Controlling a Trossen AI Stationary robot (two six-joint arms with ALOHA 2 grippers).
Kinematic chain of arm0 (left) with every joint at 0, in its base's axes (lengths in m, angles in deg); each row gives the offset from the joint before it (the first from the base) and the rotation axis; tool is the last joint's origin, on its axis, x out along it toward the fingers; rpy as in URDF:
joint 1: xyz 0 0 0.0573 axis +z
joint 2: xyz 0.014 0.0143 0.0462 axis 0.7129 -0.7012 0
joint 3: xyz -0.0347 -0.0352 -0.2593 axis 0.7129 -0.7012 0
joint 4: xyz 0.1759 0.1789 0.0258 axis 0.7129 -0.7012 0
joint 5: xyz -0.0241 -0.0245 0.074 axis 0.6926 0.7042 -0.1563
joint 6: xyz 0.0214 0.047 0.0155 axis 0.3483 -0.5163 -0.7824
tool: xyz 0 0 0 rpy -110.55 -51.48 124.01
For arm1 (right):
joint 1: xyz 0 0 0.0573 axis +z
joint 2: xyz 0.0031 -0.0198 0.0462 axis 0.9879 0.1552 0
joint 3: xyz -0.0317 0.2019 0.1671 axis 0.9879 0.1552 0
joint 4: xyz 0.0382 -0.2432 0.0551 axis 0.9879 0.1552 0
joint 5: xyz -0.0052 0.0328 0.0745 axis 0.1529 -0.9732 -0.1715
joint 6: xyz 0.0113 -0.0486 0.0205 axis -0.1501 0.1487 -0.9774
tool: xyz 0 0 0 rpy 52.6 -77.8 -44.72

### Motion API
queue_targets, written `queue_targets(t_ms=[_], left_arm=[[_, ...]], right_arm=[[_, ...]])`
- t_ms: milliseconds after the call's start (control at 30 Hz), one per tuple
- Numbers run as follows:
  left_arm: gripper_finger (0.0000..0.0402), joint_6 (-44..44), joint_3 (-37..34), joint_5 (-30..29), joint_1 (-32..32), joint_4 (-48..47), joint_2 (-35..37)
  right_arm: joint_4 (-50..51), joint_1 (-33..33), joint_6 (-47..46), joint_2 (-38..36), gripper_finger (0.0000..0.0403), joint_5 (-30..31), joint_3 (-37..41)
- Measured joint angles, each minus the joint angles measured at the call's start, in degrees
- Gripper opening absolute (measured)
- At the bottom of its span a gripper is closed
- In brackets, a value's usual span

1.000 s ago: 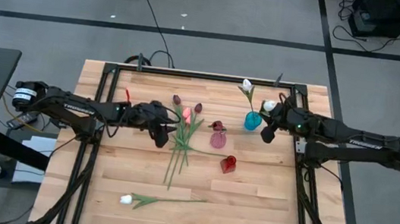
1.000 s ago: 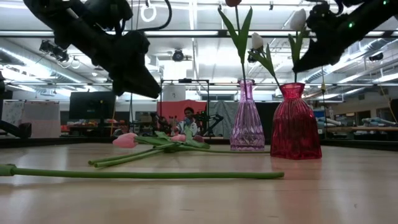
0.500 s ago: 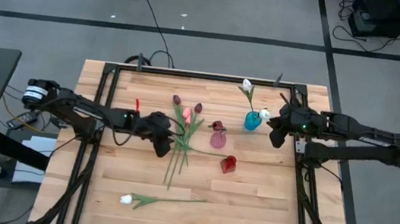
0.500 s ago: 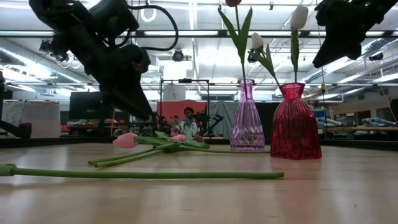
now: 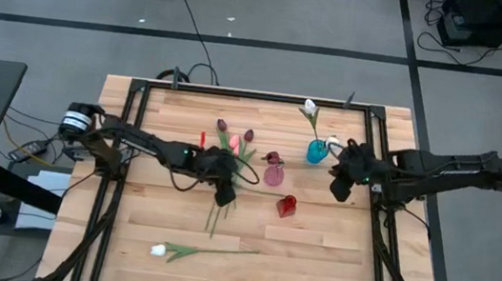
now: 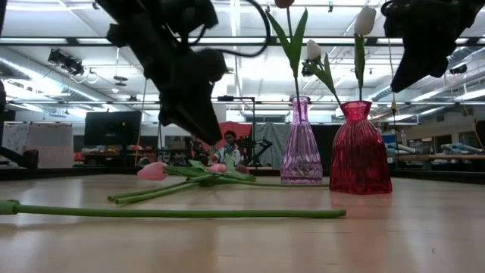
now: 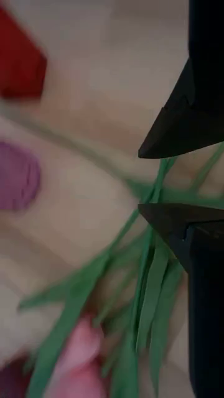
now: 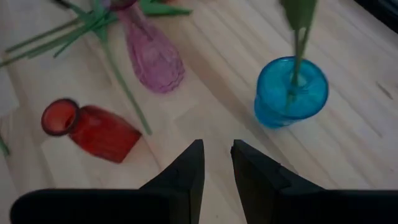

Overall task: Sort flowers into vase by color
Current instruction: Put the red flower into the purple vase

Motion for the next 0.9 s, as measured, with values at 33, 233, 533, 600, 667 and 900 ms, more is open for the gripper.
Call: queue_targets(t_ms=[33, 233, 533, 600, 667, 900], left_arm=[[0.0131, 0.08, 0.49, -1.01, 0.49, -0.12, -0.97], [0.0132, 1.38, 2.36, -1.95, 4.63, -0.04, -6.69], [0.0158, -0.24, 4.06, -0.05, 8.25, 0.83, -12.04], [0.0159, -0.91, 4.09, 1.08, 8.33, 1.74, -12.05], [0.0158, -1.51, 4.46, 1.42, 8.38, 0.44, -11.38], [0.0157, -1.55, 7.89, 1.90, 8.33, -3.22, -8.94]], right_arm=[[0.11, 1.25, -0.32, 0.25, 0.0095, 0.84, 0.00], [0.28, 6.85, -1.77, 0.63, 0.0095, 4.22, 0.00], [0.30, 10.21, -2.06, 1.18, 0.0095, 8.53, 0.02], [0.47, 10.40, -2.01, 1.20, 0.0095, 9.05, 0.02], [0.49, 10.45, -1.99, 1.20, 0.0095, 9.09, 0.02], [0.87, 10.45, -1.93, 1.21, 0.0095, 9.53, 0.04]])
